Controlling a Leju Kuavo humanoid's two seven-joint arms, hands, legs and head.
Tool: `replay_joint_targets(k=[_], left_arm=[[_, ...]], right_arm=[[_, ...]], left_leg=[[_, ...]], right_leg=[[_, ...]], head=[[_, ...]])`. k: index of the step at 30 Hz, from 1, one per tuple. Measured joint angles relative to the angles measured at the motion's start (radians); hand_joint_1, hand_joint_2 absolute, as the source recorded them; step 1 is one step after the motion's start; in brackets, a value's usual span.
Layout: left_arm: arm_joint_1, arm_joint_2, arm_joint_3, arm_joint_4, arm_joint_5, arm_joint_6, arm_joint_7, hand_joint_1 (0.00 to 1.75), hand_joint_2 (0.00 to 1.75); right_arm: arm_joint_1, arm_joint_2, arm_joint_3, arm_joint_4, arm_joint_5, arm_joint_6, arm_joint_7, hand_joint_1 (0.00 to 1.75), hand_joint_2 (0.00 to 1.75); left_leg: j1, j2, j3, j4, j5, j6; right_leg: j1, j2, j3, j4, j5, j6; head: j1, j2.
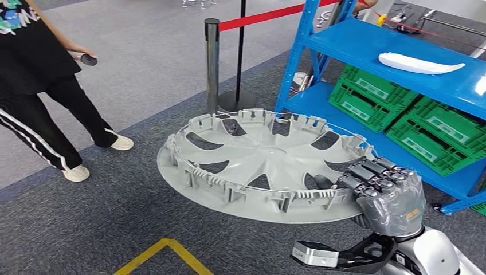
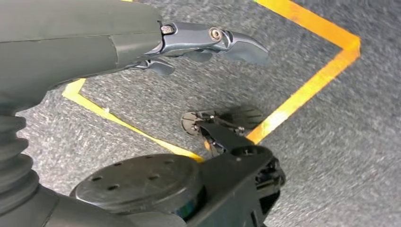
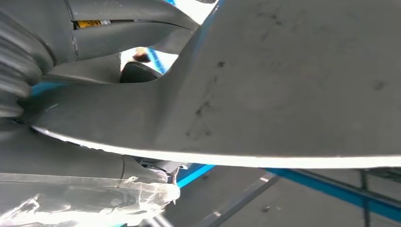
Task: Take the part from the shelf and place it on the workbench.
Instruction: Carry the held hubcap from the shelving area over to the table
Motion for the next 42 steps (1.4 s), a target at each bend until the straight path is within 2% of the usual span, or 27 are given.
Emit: replay_joint_targets(k=[1,2,4,6,7,8,10,12,14,16,17,19,21,23,25,26,27,29,31,32,33,34,36,38,40,41,42], left_arm=[[0.000,0.002,0.000,-0.001,0.000,0.002,0.000,0.00,1.75],[0.001,0.003,0.000,-0.004,0.000,0.005,0.000,0.00,1.75],[0.002,0.007,0.000,-0.012,0.000,0.011,0.000,0.00,1.75],[0.001,0.011,0.000,-0.024,-0.002,0.018,0.000,0.00,1.75],[0.001,0.012,0.000,-0.029,-0.002,0.020,0.000,0.00,1.75],[0.002,0.013,0.000,-0.033,-0.003,0.022,0.000,0.00,1.75],[0.006,0.015,-0.001,-0.040,-0.004,0.023,0.000,0.00,1.75],[0.009,0.019,-0.001,-0.046,-0.004,0.025,0.000,0.00,1.75],[0.006,0.021,-0.002,-0.049,-0.004,0.028,0.000,0.00,1.75],[0.003,0.023,-0.002,-0.050,-0.004,0.032,0.000,0.00,1.75],[0.003,0.023,-0.002,-0.050,-0.005,0.033,0.000,0.00,1.75],[0.004,0.026,-0.002,-0.050,-0.008,0.035,0.001,0.00,1.75],[0.002,0.029,-0.001,-0.050,-0.011,0.034,0.002,0.00,1.75],[0.000,0.030,-0.001,-0.051,-0.011,0.032,0.002,0.00,1.75],[0.001,0.031,-0.001,-0.051,-0.011,0.030,0.003,0.00,1.75],[0.003,0.032,-0.001,-0.052,-0.011,0.029,0.003,0.00,1.75],[0.004,0.033,-0.001,-0.052,-0.011,0.029,0.003,0.00,1.75],[0.003,0.035,-0.001,-0.053,-0.011,0.029,0.004,0.00,1.75],[0.001,0.035,-0.001,-0.053,-0.011,0.029,0.004,0.00,1.75],[0.002,0.035,-0.001,-0.053,-0.012,0.029,0.004,0.00,1.75],[0.002,0.036,-0.001,-0.053,-0.012,0.029,0.004,0.00,1.75],[0.003,0.036,-0.001,-0.053,-0.012,0.029,0.004,0.00,1.75],[0.002,0.036,-0.001,-0.053,-0.015,0.028,0.004,0.00,1.75],[0.000,0.037,-0.001,-0.053,-0.019,0.026,0.004,0.00,1.75],[0.004,0.037,-0.001,-0.053,-0.021,0.024,0.005,0.00,1.75],[0.007,0.037,-0.002,-0.053,-0.021,0.024,0.005,0.00,1.75],[0.008,0.037,-0.002,-0.054,-0.021,0.024,0.005,0.00,1.75]], right_arm=[[0.000,0.000,0.001,0.000,0.000,0.000,0.000,1.75,1.75],[0.000,0.000,0.002,0.001,0.000,0.000,0.001,1.75,1.75],[0.000,0.000,0.004,0.000,0.000,0.000,0.002,1.75,1.75],[0.000,0.000,0.004,0.000,-0.001,0.000,0.004,1.75,1.75],[0.000,0.000,0.004,0.000,-0.001,0.000,0.005,1.75,1.75],[0.000,0.000,0.004,0.000,-0.002,0.000,0.006,1.75,1.75],[-0.001,0.000,0.005,0.000,-0.003,0.000,0.007,1.75,1.75],[-0.002,0.000,0.007,0.000,-0.003,0.000,0.007,1.75,1.75],[-0.002,0.000,0.009,0.000,-0.004,0.000,0.007,1.75,1.75],[-0.002,0.000,0.010,0.000,-0.005,0.001,0.007,1.75,1.75],[-0.002,0.000,0.012,0.000,-0.006,0.001,0.007,1.75,1.75],[-0.003,0.000,0.015,0.000,-0.009,0.002,0.007,1.75,1.75],[-0.005,0.000,0.017,0.000,-0.013,0.002,0.006,1.75,1.75],[-0.008,0.000,0.019,0.000,-0.015,0.001,0.005,1.75,1.75],[-0.010,0.000,0.021,0.000,-0.016,0.001,0.004,1.75,1.75],[-0.012,0.000,0.021,0.000,-0.016,0.001,0.003,1.75,1.75],[-0.013,0.000,0.022,0.000,-0.016,0.001,0.003,1.75,1.75],[-0.014,0.000,0.023,0.000,-0.016,0.001,0.003,1.75,1.75],[-0.013,0.000,0.025,0.000,-0.016,0.002,0.003,1.75,1.75],[-0.013,0.000,0.026,0.000,-0.016,0.002,0.003,1.75,1.75],[-0.014,0.000,0.027,0.000,-0.017,0.002,0.003,1.75,1.75],[-0.014,0.000,0.027,0.000,-0.017,0.002,0.003,1.75,1.75],[-0.015,0.000,0.027,-0.001,-0.016,0.001,0.003,1.75,1.75],[-0.015,0.000,0.025,-0.001,-0.015,-0.001,0.005,1.75,1.75],[-0.016,0.000,0.025,-0.002,-0.014,-0.002,0.005,1.75,1.75],[-0.017,0.000,0.025,-0.002,-0.014,-0.002,0.006,1.75,1.75],[-0.017,0.000,0.025,-0.002,-0.014,-0.002,0.006,1.75,1.75]], left_leg=[[-0.004,-0.013,-0.005,0.000,0.003,0.003],[-0.007,-0.028,-0.008,0.000,0.006,0.005],[-0.010,-0.056,-0.010,0.000,0.011,0.006],[-0.009,-0.083,-0.014,0.000,0.018,0.003],[-0.008,-0.095,-0.018,-0.001,0.023,-0.002],[-0.005,-0.107,-0.022,-0.004,0.029,-0.008],[-0.001,-0.125,-0.028,-0.015,0.042,-0.021],[-0.007,-0.085,-0.042,0.001,0.027,-0.029],[-0.015,-0.022,-0.087,0.097,-0.037,-0.033],[-0.017,-0.001,-0.135,0.217,-0.091,-0.039],[-0.016,0.002,-0.140,0.241,-0.095,-0.042],[-0.016,0.015,-0.093,0.181,-0.058,-0.047],[-0.018,0.059,-0.014,0.057,-0.017,-0.047],[-0.023,0.083,0.019,-0.004,-0.008,-0.028],[-0.026,0.062,0.013,-0.007,-0.008,-0.004],[-0.025,0.051,0.012,-0.007,-0.006,0.002],[-0.023,0.040,0.010,-0.008,-0.003,0.009],[-0.019,0.019,0.005,-0.010,0.003,0.020],[-0.018,-0.006,-0.002,-0.012,0.008,0.025],[-0.017,-0.019,-0.005,-0.012,0.011,0.025],[-0.017,-0.033,-0.007,-0.012,0.013,0.023],[-0.016,-0.048,-0.008,-0.012,0.015,0.021],[-0.014,-0.076,-0.011,-0.012,0.020,0.013],[-0.009,-0.101,-0.022,-0.011,0.031,0.000],[-0.003,-0.125,-0.033,-0.019,0.046,-0.017],[-0.003,-0.124,-0.038,-0.022,0.049,-0.023],[-0.006,-0.106,-0.045,-0.015,0.042,-0.027]], right_leg=[[0.001,0.004,-0.020,0.045,-0.016,-0.006],[0.003,0.006,-0.023,0.056,-0.013,-0.013],[0.011,0.022,0.024,-0.034,0.046,-0.029],[0.017,0.071,0.090,-0.167,0.111,-0.043],[0.019,0.088,0.109,-0.208,0.129,-0.045],[0.021,0.094,0.117,-0.225,0.136,-0.044],[0.022,0.068,0.122,-0.239,0.151,-0.042],[0.021,0.040,0.129,-0.265,0.169,-0.043],[0.022,0.010,0.130,-0.278,0.179,-0.047],[0.024,-0.021,0.124,-0.278,0.180,-0.049],[0.024,-0.036,0.122,-0.276,0.180,-0.049],[0.022,-0.064,0.116,-0.269,0.178,-0.047],[0.025,-0.088,0.110,-0.254,0.170,-0.038],[0.032,-0.109,0.104,-0.239,0.161,-0.029],[0.033,-0.129,0.102,-0.232,0.156,-0.023],[0.030,-0.118,0.100,-0.226,0.149,-0.019],[0.026,-0.092,0.091,-0.204,0.131,-0.013],[0.017,-0.023,0.045,-0.102,0.070,-0.001],[0.012,0.003,-0.012,0.025,0.015,0.004],[0.009,0.004,-0.026,0.053,0.012,0.004],[0.007,0.006,-0.021,0.043,0.029,0.004],[0.004,0.012,0.002,-0.005,0.063,0.003],[-0.003,0.058,0.067,-0.136,0.131,0.002],[-0.007,0.098,0.098,-0.202,0.153,0.005],[-0.002,0.085,0.100,-0.216,0.153,0.004],[-0.001,0.069,0.103,-0.226,0.155,-0.001],[-0.001,0.055,0.106,-0.238,0.159,-0.007]], head=[[0.000,0.000],[0.001,0.000],[0.001,0.000],[0.001,0.000],[0.001,0.000],[0.001,0.000],[0.001,0.000],[0.000,0.000],[0.000,0.000],[0.000,0.000],[-0.001,0.000],[-0.001,0.000],[-0.002,0.000],[-0.001,0.000],[0.000,0.000],[0.001,0.000],[0.002,0.000],[0.003,0.000],[0.003,0.000],[0.003,0.000],[0.003,0.000],[0.003,0.000],[0.002,0.000],[0.002,0.000],[0.003,0.000],[0.003,0.000],[0.001,0.000]])
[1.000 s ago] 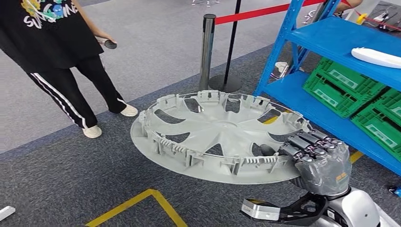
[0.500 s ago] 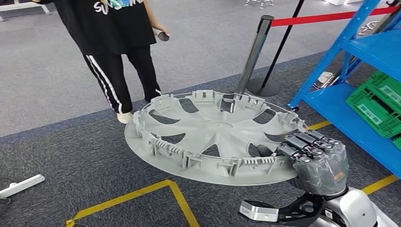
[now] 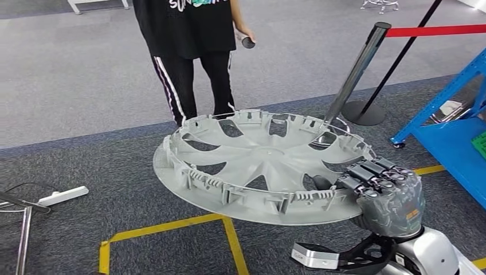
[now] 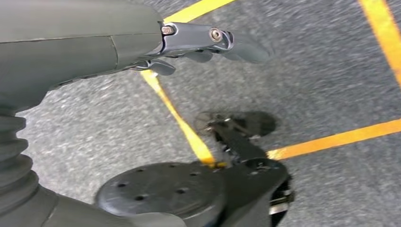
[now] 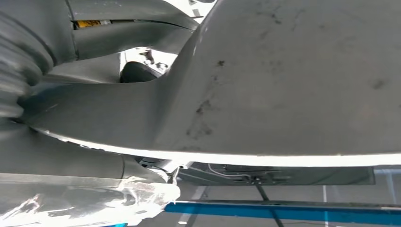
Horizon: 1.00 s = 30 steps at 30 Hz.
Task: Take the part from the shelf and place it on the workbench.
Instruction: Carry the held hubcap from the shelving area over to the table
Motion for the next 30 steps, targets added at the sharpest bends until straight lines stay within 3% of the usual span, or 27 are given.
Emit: replay_joint_targets(k=[1,3,5,6,8,10,12,14,16,18,20,21,23,25,27,29,30], left_arm=[[0.000,0.000,0.000,0.000,0.000,0.000,0.000,0.00,1.75],[-0.004,-0.001,-0.001,-0.001,0.000,0.000,0.001,0.00,1.75],[-0.006,-0.002,-0.001,-0.001,0.000,0.000,0.001,0.00,1.75],[-0.005,-0.002,-0.001,-0.001,0.000,-0.001,0.002,0.00,1.75],[-0.003,-0.002,-0.001,-0.001,0.000,-0.002,0.005,0.00,1.75],[-0.004,-0.002,-0.001,-0.001,0.000,-0.005,0.006,0.00,1.75],[-0.006,0.000,-0.001,-0.001,0.000,-0.011,0.008,0.00,1.75],[-0.005,0.000,-0.001,0.000,0.001,-0.019,0.008,0.00,1.75],[-0.005,-0.001,-0.002,0.000,0.001,-0.026,0.009,0.00,1.75],[-0.010,-0.003,-0.002,0.001,0.000,-0.033,0.011,0.00,1.75],[-0.015,-0.007,-0.002,0.004,-0.001,-0.041,0.012,0.00,1.75],[-0.016,-0.008,-0.002,0.006,-0.001,-0.044,0.012,0.00,1.75],[-0.017,-0.012,-0.002,0.012,-0.002,-0.049,0.013,0.00,1.75],[-0.020,-0.012,-0.001,0.019,-0.002,-0.053,0.013,0.00,1.75],[-0.020,-0.012,-0.001,0.025,-0.002,-0.056,0.014,0.00,1.75],[-0.015,-0.014,-0.001,0.031,-0.002,-0.059,0.014,0.00,1.75],[-0.012,-0.016,-0.002,0.033,-0.002,-0.062,0.014,0.00,1.75]], right_arm=[[0.000,0.000,-0.001,0.000,0.000,0.000,0.000,1.75,1.75],[0.001,0.000,-0.003,-0.001,0.000,0.000,0.001,1.75,1.75],[0.003,0.000,-0.004,-0.001,0.001,-0.001,0.001,1.75,1.75],[0.003,0.000,-0.005,-0.002,0.002,-0.002,0.001,1.75,1.75],[0.004,0.000,-0.006,-0.004,0.004,-0.004,0.002,1.75,1.75],[0.008,0.000,-0.008,-0.011,0.010,-0.009,0.001,1.75,1.75],[0.013,0.000,-0.011,-0.019,0.017,-0.017,0.001,1.75,1.75],[0.015,0.000,-0.014,-0.026,0.022,-0.021,0.001,1.75,1.75],[0.018,-0.002,-0.017,-0.033,0.027,-0.023,0.001,1.75,1.75],[0.024,-0.003,-0.018,-0.037,0.030,-0.027,0.001,1.75,1.75],[0.031,-0.004,-0.018,-0.038,0.031,-0.028,0.002,1.75,1.75],[0.034,-0.004,-0.018,-0.038,0.031,-0.029,0.002,1.75,1.75],[0.038,-0.004,-0.018,-0.038,0.031,-0.029,0.002,1.75,1.75],[0.040,-0.004,-0.018,-0.039,0.031,-0.029,0.002,1.75,1.75],[0.043,-0.004,-0.018,-0.041,0.031,-0.029,0.004,1.75,1.75],[0.046,-0.004,-0.018,-0.042,0.031,-0.029,0.005,1.75,1.75],[0.048,-0.004,-0.018,-0.042,0.031,-0.029,0.005,1.75,1.75]], left_leg=[[-0.005,0.029,-0.015,0.028,-0.020,-0.002],[-0.012,0.090,-0.067,0.144,-0.086,-0.002],[-0.014,0.106,-0.108,0.248,-0.125,-0.002],[-0.014,0.107,-0.105,0.255,-0.118,0.000],[-0.020,0.125,-0.043,0.159,-0.061,0.008],[-0.036,0.180,0.027,0.038,-0.017,0.024],[-0.049,0.206,0.046,-0.011,-0.017,0.040],[-0.045,0.180,0.041,-0.021,-0.018,0.050],[-0.036,0.154,0.041,-0.027,-0.015,0.057],[-0.028,0.128,0.040,-0.030,-0.012,0.063],[-0.022,0.101,0.038,-0.030,-0.010,0.064],[-0.019,0.087,0.038,-0.030,-0.008,0.063],[-0.012,0.058,0.039,-0.028,-0.007,0.057],[-0.006,0.029,0.035,-0.024,-0.005,0.044],[-0.003,0.003,0.019,-0.020,0.006,0.028],[0.002,-0.020,0.004,-0.025,0.020,0.014],[0.001,-0.012,-0.001,-0.022,0.018,0.010]], right_leg=[[0.001,-0.016,0.003,-0.010,0.005,-0.007],[0.007,-0.046,0.003,-0.018,0.012,-0.020],[0.014,-0.077,0.001,-0.022,0.015,-0.026],[0.016,-0.091,0.000,-0.023,0.016,-0.028],[0.019,-0.117,0.003,-0.024,0.013,-0.028],[0.025,-0.142,0.004,-0.020,0.006,-0.025],[0.032,-0.167,-0.001,-0.013,0.002,-0.021],[0.034,-0.185,-0.006,-0.009,-0.005,-0.015],[0.028,-0.143,-0.027,0.032,-0.032,-0.005],[0.018,-0.072,-0.089,0.158,-0.086,0.006],[0.009,-0.048,-0.158,0.285,-0.123,0.016],[0.005,-0.045,-0.172,0.303,-0.117,0.020],[-0.008,-0.036,-0.140,0.219,-0.052,0.030],[-0.028,0.020,-0.077,0.082,0.012,0.045],[-0.037,0.061,-0.048,0.020,0.021,0.049],[-0.032,0.043,-0.048,0.015,0.018,0.036],[-0.030,0.030,-0.047,0.013,0.021,0.028]], head=[[-0.002,0.000],[-0.004,0.000],[-0.004,0.000],[-0.004,0.000],[-0.004,0.000],[-0.004,0.000],[-0.003,0.000],[-0.003,0.000],[-0.002,0.000],[0.001,0.000],[0.002,0.000],[0.001,0.000],[0.001,0.000],[0.001,0.000],[0.000,0.000],[0.000,0.000],[-0.001,0.000]])
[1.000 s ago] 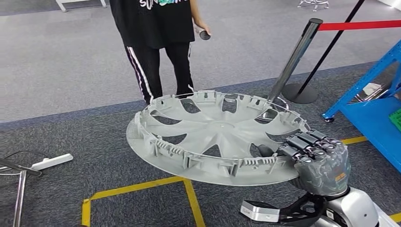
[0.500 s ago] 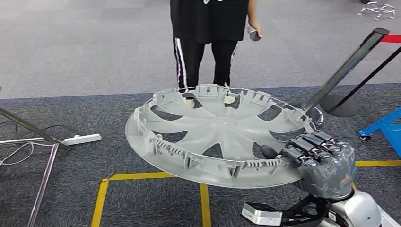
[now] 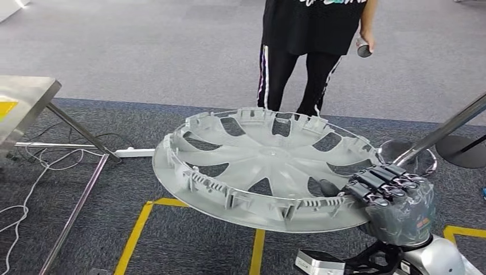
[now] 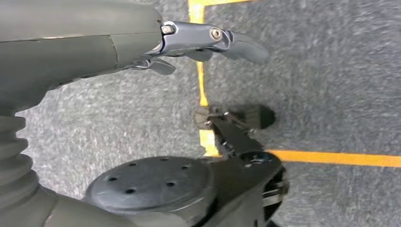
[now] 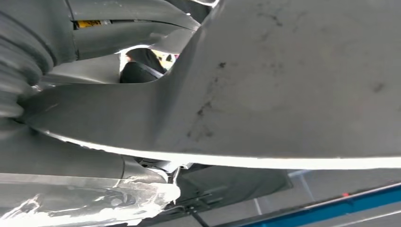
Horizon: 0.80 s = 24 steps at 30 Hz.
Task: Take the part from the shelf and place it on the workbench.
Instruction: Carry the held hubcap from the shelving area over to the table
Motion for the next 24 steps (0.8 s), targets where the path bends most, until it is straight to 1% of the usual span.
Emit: replay_joint_targets(k=[1,2,3,4,5,6,7,8,9,10,11,12,13,14,15,16,17,18,19,20,21,22,23,24], left_arm=[[0.002,-0.003,-0.001,0.003,0.000,-0.003,0.000,0.00,1.75],[0.002,-0.005,-0.001,0.007,0.001,-0.006,0.000,0.00,1.75],[0.000,-0.009,-0.001,0.011,0.001,-0.010,0.000,0.00,1.75],[-0.001,-0.011,-0.001,0.015,0.002,-0.013,0.000,0.00,1.75],[-0.002,-0.014,-0.002,0.020,0.002,-0.016,0.000,0.00,1.75],[-0.002,-0.017,-0.002,0.025,0.003,-0.019,0.000,0.00,1.75],[-0.001,-0.019,-0.002,0.030,0.004,-0.023,0.000,0.00,1.75],[0.000,-0.021,-0.002,0.035,0.005,-0.027,0.000,0.00,1.75],[0.000,-0.022,-0.002,0.040,0.006,-0.031,0.000,0.00,1.75],[-0.001,-0.022,-0.002,0.046,0.008,-0.035,0.000,0.00,1.75],[-0.003,-0.022,-0.002,0.051,0.009,-0.038,0.000,0.00,1.75],[-0.004,-0.022,-0.002,0.057,0.011,-0.042,0.000,0.00,1.75],[-0.004,-0.022,-0.002,0.063,0.011,-0.045,0.000,0.00,1.75],[-0.003,-0.023,-0.003,0.068,0.011,-0.049,0.000,0.00,1.75],[-0.001,-0.025,-0.003,0.073,0.011,-0.051,0.000,0.00,1.75],[0.001,-0.027,-0.003,0.076,0.011,-0.053,0.000,0.00,1.75],[0.001,-0.028,-0.004,0.079,0.011,-0.053,-0.001,0.00,1.75],[0.001,-0.030,-0.004,0.082,0.010,-0.052,-0.001,0.00,1.75],[0.000,-0.032,-0.004,0.084,0.009,-0.051,-0.001,0.00,1.75],[-0.001,-0.034,-0.004,0.086,0.009,-0.051,-0.001,0.00,1.75],[-0.002,-0.035,-0.004,0.088,0.008,-0.050,-0.001,0.00,1.75],[-0.002,-0.036,-0.004,0.090,0.007,-0.051,-0.001,0.00,1.75],[-0.002,-0.038,-0.004,0.092,0.006,-0.052,-0.001,0.00,1.75],[-0.002,-0.039,-0.004,0.095,0.005,-0.053,-0.001,0.00,1.75]], right_arm=[[0.002,0.000,0.000,0.000,0.000,0.000,0.000,1.75,1.75],[0.004,-0.001,-0.001,0.000,0.000,0.000,0.000,1.75,1.75],[0.005,-0.001,-0.001,-0.001,-0.001,0.000,0.000,1.75,1.75],[0.006,-0.002,-0.002,-0.001,-0.001,0.000,0.000,1.75,1.75],[0.007,-0.002,-0.002,-0.001,-0.001,0.000,0.000,1.75,1.75],[0.007,-0.002,-0.002,-0.001,-0.002,0.000,0.000,1.75,1.75],[0.007,-0.002,-0.002,-0.001,-0.003,0.000,0.000,1.75,1.75],[0.007,-0.002,-0.002,-0.001,-0.003,0.000,0.000,1.75,1.75],[0.007,-0.002,-0.002,-0.001,-0.004,0.000,0.000,1.75,1.75],[0.008,-0.002,-0.002,-0.001,-0.005,0.000,-0.001,1.75,1.75],[0.008,-0.002,-0.002,-0.001,-0.007,0.001,-0.001,1.75,1.75],[0.008,-0.002,-0.002,-0.001,-0.008,0.001,-0.002,1.75,1.75],[0.008,-0.002,-0.002,-0.001,-0.009,0.001,-0.002,1.75,1.75],[0.008,-0.003,-0.002,0.000,-0.010,0.001,-0.002,1.75,1.75],[0.007,-0.003,-0.002,0.000,-0.011,0.001,-0.002,1.75,1.75],[0.007,-0.004,-0.002,0.000,-0.012,0.001,-0.002,1.75,1.75],[0.008,-0.005,-0.002,0.000,-0.013,0.001,-0.002,1.75,1.75],[0.011,-0.006,-0.002,0.000,-0.014,0.002,-0.002,1.75,1.75],[0.014,-0.006,-0.002,0.000,-0.014,0.002,-0.003,1.75,1.75],[0.017,-0.007,-0.002,0.000,-0.015,0.002,-0.003,1.75,1.75],[0.020,-0.007,-0.002,0.000,-0.016,0.003,-0.003,1.75,1.75],[0.022,-0.008,-0.001,0.000,-0.017,0.004,-0.003,1.75,1.75],[0.025,-0.008,-0.001,0.000,-0.019,0.004,-0.003,1.75,1.75],[0.027,-0.008,-0.001,0.000,-0.020,0.005,-0.003,1.75,1.75]], left_leg=[[-0.003,0.023,-0.011,0.019,-0.013,-0.002],[-0.007,0.055,-0.032,0.060,-0.037,-0.003],[-0.012,0.091,-0.061,0.122,-0.070,-0.003],[-0.014,0.111,-0.094,0.194,-0.103,-0.002],[-0.015,0.119,-0.120,0.253,-0.126,0.000],[-0.018,0.122,-0.131,0.283,-0.132,0.005],[-0.022,0.123,-0.121,0.274,-0.119,0.011],[-0.029,0.127,-0.092,0.230,-0.092,0.020],[-0.039,0.140,-0.051,0.163,-0.059,0.033],[-0.050,0.159,-0.011,0.099,-0.036,0.045],[-0.060,0.177,0.017,0.050,-0.022,0.055],[-0.068,0.190,0.032,0.023,-0.020,0.064],[-0.071,0.190,0.036,0.013,-0.024,0.068],[-0.069,0.181,0.037,0.001,-0.026,0.072],[-0.065,0.171,0.040,-0.010,-0.026,0.074],[-0.060,0.160,0.044,-0.021,-0.026,0.075],[-0.054,0.150,0.048,-0.030,-0.025,0.076],[-0.049,0.140,0.048,-0.031,-0.023,0.076],[-0.046,0.129,0.048,-0.031,-0.022,0.077],[-0.043,0.117,0.047,-0.031,-0.021,0.076],[-0.040,0.105,0.047,-0.031,-0.020,0.075],[-0.037,0.092,0.047,-0.030,-0.019,0.073],[-0.032,0.078,0.048,-0.027,-0.019,0.069],[-0.028,0.063,0.048,-0.024,-0.020,0.063]], right_leg=[[0.002,-0.015,0.002,-0.003,0.002,-0.009],[0.004,-0.031,0.003,-0.007,0.005,-0.018],[0.010,-0.046,0.004,-0.010,0.006,-0.026],[0.017,-0.063,0.003,-0.012,0.008,-0.031],[0.022,-0.079,0.003,-0.014,0.009,-0.035],[0.027,-0.094,0.002,-0.016,0.009,-0.037],[0.031,-0.107,0.003,-0.016,0.008,-0.038],[0.034,-0.120,0.005,-0.016,0.007,-0.041],[0.036,-0.132,0.008,-0.017,0.004,-0.043],[0.040,-0.144,0.012,-0.017,0.002,-0.044],[0.043,-0.156,0.014,-0.017,-0.001,-0.044],[0.045,-0.168,0.014,-0.017,-0.002,-0.043],[0.048,-0.179,0.014,-0.017,-0.003,-0.040],[0.050,-0.190,0.014,-0.018,-0.004,-0.037],[0.050,-0.186,0.011,-0.015,-0.008,-0.033],[0.049,-0.168,0.002,0.000,-0.018,-0.029],[0.047,-0.140,-0.018,0.038,-0.037,-0.024],[0.043,-0.109,-0.050,0.099,-0.064,-0.018],[0.039,-0.087,-0.086,0.172,-0.092,-0.013],[0.037,-0.078,-0.122,0.238,-0.113,-0.008],[0.034,-0.075,-0.144,0.276,-0.118,-0.003],[0.030,-0.074,-0.147,0.274,-0.105,0.002],[0.024,-0.071,-0.128,0.231,-0.074,0.007],[0.015,-0.058,-0.094,0.161,-0.036,0.015]], head=[[-0.002,0.000],[-0.004,0.000],[-0.006,0.000],[-0.008,0.000],[-0.007,0.000],[-0.007,0.000],[-0.007,0.000],[-0.007,0.000],[-0.008,0.000],[-0.007,0.000],[-0.007,0.000],[-0.007,0.000],[-0.007,0.000],[-0.007,0.000],[-0.007,0.000],[-0.006,0.000],[-0.003,0.000],[-0.001,0.000],[0.001,0.000],[0.002,0.000],[0.003,0.000],[0.003,0.000],[0.003,0.000],[0.003,0.000]])
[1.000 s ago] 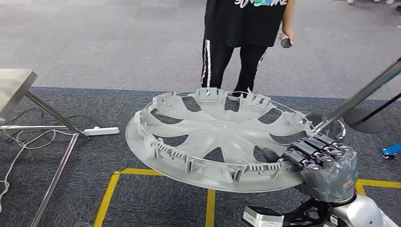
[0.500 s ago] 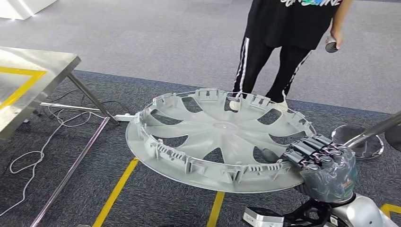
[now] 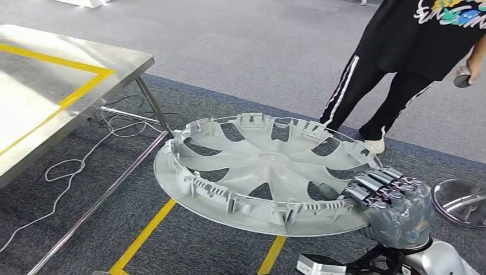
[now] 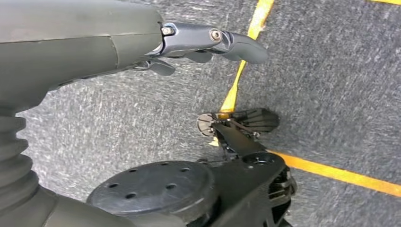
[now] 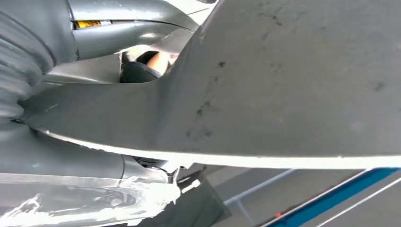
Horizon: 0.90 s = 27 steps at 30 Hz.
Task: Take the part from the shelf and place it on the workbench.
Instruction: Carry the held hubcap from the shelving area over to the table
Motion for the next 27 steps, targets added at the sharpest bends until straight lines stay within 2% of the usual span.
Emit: replay_joint_targets(k=[1,2,3,4,6,7,8,10,11,12,13,14,15,17,18,19,21,22,23,24,25,26,27], left_arm=[[0.000,0.000,0.000,0.003,-0.001,-0.002,0.000,0.00,1.75],[-0.001,0.000,0.000,0.007,-0.001,-0.004,0.000,0.00,1.75],[-0.001,0.000,0.000,0.010,-0.002,-0.006,0.000,0.00,1.75],[0.001,-0.001,0.000,0.013,-0.002,-0.009,0.000,0.00,1.75],[0.005,-0.004,-0.002,0.018,-0.002,-0.013,-0.001,0.00,1.75],[0.007,-0.006,-0.002,0.020,-0.001,-0.014,-0.001,0.00,1.75],[0.007,-0.007,-0.003,0.022,0.000,-0.015,-0.001,0.00,1.75],[0.003,-0.010,-0.004,0.024,0.000,-0.015,-0.001,0.00,1.75],[0.002,-0.012,-0.004,0.025,0.001,-0.014,-0.001,0.00,1.75],[0.001,-0.013,-0.004,0.026,0.002,-0.012,-0.001,0.00,1.75],[0.002,-0.014,-0.004,0.026,0.004,-0.009,-0.001,0.00,1.75],[0.003,-0.014,-0.004,0.026,0.005,-0.005,-0.001,0.00,1.75],[0.004,-0.014,-0.004,0.026,0.007,-0.001,-0.001,0.00,1.75],[0.003,-0.010,-0.005,0.026,0.007,0.003,-0.001,0.00,1.75],[0.002,-0.008,-0.004,0.025,0.008,0.004,-0.002,0.00,1.75],[0.002,-0.006,-0.004,0.025,0.009,0.005,-0.002,0.00,1.75],[0.004,-0.004,-0.004,0.025,0.012,0.009,-0.002,0.00,1.75],[0.006,-0.003,-0.004,0.024,0.013,0.011,-0.002,0.00,1.75],[0.008,-0.004,-0.004,0.024,0.014,0.012,-0.002,0.00,1.75],[0.008,-0.004,-0.005,0.023,0.014,0.013,-0.003,0.00,1.75],[0.007,-0.005,-0.005,0.022,0.014,0.014,-0.003,0.00,1.75],[0.006,-0.006,-0.005,0.021,0.014,0.016,-0.003,0.00,1.75],[0.005,-0.006,-0.005,0.019,0.013,0.018,-0.003,0.00,1.75]], right_arm=[[0.002,0.000,0.001,0.000,-0.002,0.001,0.000,1.75,1.75],[0.005,0.000,0.002,0.000,-0.003,0.002,0.000,1.75,1.75],[0.007,-0.001,0.002,-0.001,-0.004,0.003,0.000,1.75,1.75],[0.010,-0.002,0.003,-0.001,-0.006,0.005,-0.001,1.75,1.75],[0.013,-0.003,0.004,-0.001,-0.007,0.008,-0.001,1.75,1.75],[0.014,-0.004,0.004,-0.001,-0.007,0.009,-0.002,1.75,1.75],[0.016,-0.005,0.005,-0.001,-0.008,0.010,-0.002,1.75,1.75],[0.020,-0.007,0.005,-0.002,-0.010,0.013,-0.002,1.75,1.75],[0.022,-0.008,0.005,-0.002,-0.012,0.014,-0.002,1.75,1.75],[0.025,-0.009,0.006,-0.002,-0.014,0.016,-0.002,1.75,1.75],[0.027,-0.010,0.007,-0.002,-0.016,0.018,-0.002,1.75,1.75],[0.029,-0.011,0.008,-0.002,-0.019,0.021,-0.002,1.75,1.75],[0.030,-0.012,0.009,-0.002,-0.022,0.022,-0.002,1.75,1.75],[0.032,-0.015,0.012,-0.002,-0.027,0.024,-0.004,1.75,1.75],[0.033,-0.016,0.014,-0.002,-0.029,0.025,-0.004,1.75,1.75],[0.034,-0.017,0.015,-0.002,-0.031,0.027,-0.004,1.75,1.75],[0.035,-0.021,0.019,-0.002,-0.032,0.030,-0.005,1.75,1.75],[0.034,-0.023,0.022,-0.002,-0.033,0.031,-0.005,1.75,1.75],[0.035,-0.025,0.023,-0.002,-0.033,0.031,-0.004,1.75,1.75],[0.036,-0.028,0.025,-0.001,-0.033,0.032,-0.004,1.75,1.75],[0.037,-0.029,0.028,0.000,-0.034,0.032,-0.004,1.75,1.75],[0.038,-0.030,0.030,0.001,-0.034,0.032,-0.004,1.75,1.75],[0.040,-0.030,0.033,0.001,-0.034,0.032,-0.004,1.75,1.75]], left_leg=[[0.003,-0.015,-0.002,0.005,-0.001,-0.007],[0.005,-0.028,-0.006,0.012,-0.001,-0.014],[0.006,-0.040,-0.011,0.017,0.001,-0.020],[0.007,-0.051,-0.017,0.019,0.005,-0.025],[0.009,-0.063,-0.025,0.021,0.008,-0.032],[0.007,-0.049,-0.031,0.032,-0.002,-0.035],[0.005,-0.024,-0.044,0.060,-0.024,-0.038],[0.001,0.036,-0.093,0.177,-0.093,-0.044],[0.001,0.050,-0.121,0.245,-0.124,-0.045],[0.001,0.056,-0.140,0.295,-0.143,-0.045],[0.000,0.058,-0.141,0.311,-0.142,-0.043],[-0.001,0.060,-0.123,0.287,-0.124,-0.038],[-0.005,0.069,-0.087,0.231,-0.094,-0.030],[-0.021,0.113,-0.010,0.100,-0.044,-0.008],[-0.029,0.133,0.014,0.057,-0.034,0.001],[-0.034,0.143,0.025,0.033,-0.034,0.007],[-0.032,0.126,0.029,0.011,-0.036,0.009],[-0.029,0.114,0.033,0.001,-0.034,0.010],[-0.024,0.102,0.036,-0.007,-0.032,0.010],[-0.019,0.091,0.040,-0.012,-0.030,0.010],[-0.018,0.078,0.040,-0.012,-0.029,0.011],[-0.017,0.066,0.040,-0.012,-0.028,0.012],[-0.017,0.051,0.040,-0.012,-0.028,0.013]], right_leg=[[-0.010,0.026,0.037,-0.072,0.027,0.009],[-0.018,0.051,0.068,-0.129,0.042,0.012],[-0.022,0.069,0.085,-0.158,0.046,0.013],[-0.021,0.075,0.091,-0.164,0.040,0.008],[-0.017,0.049,0.093,-0.160,0.039,-0.007],[-0.016,0.036,0.094,-0.159,0.039,-0.016],[-0.015,0.023,0.095,-0.161,0.041,-0.023],[-0.011,-0.006,0.096,-0.164,0.042,-0.034],[-0.008,-0.022,0.095,-0.164,0.042,-0.036],[-0.005,-0.037,0.095,-0.164,0.041,-0.038],[-0.004,-0.051,0.095,-0.164,0.041,-0.038],[-0.002,-0.065,0.096,-0.165,0.041,-0.039],[0.000,-0.077,0.099,-0.167,0.040,-0.039],[0.005,-0.101,0.106,-0.172,0.039,-0.039],[0.008,-0.112,0.108,-0.174,0.038,-0.038],[0.010,-0.124,0.109,-0.176,0.038,-0.036],[0.013,-0.147,0.108,-0.180,0.036,-0.028],[0.012,-0.139,0.105,-0.176,0.030,-0.023],[0.011,-0.118,0.095,-0.155,0.015,-0.020],[0.009,-0.087,0.075,-0.112,-0.008,-0.017],[0.007,-0.053,0.046,-0.046,-0.037,-0.014],[0.006,-0.033,0.009,0.027,-0.065,-0.012],[0.006,-0.024,-0.021,0.085,-0.081,-0.009]], head=[[0.001,0.000],[0.001,0.000],[0.002,0.000],[0.001,0.000],[0.000,0.000],[-0.002,0.000],[-0.005,0.000],[-0.011,0.000],[-0.011,0.000],[-0.011,0.000],[-0.011,0.000],[-0.012,0.000],[-0.012,0.000],[-0.012,0.000],[-0.011,0.000],[-0.010,0.000],[-0.010,0.000],[-0.010,0.000],[-0.010,0.000],[-0.007,0.000],[-0.004,0.000],[-0.003,0.000],[0.000,0.000]])
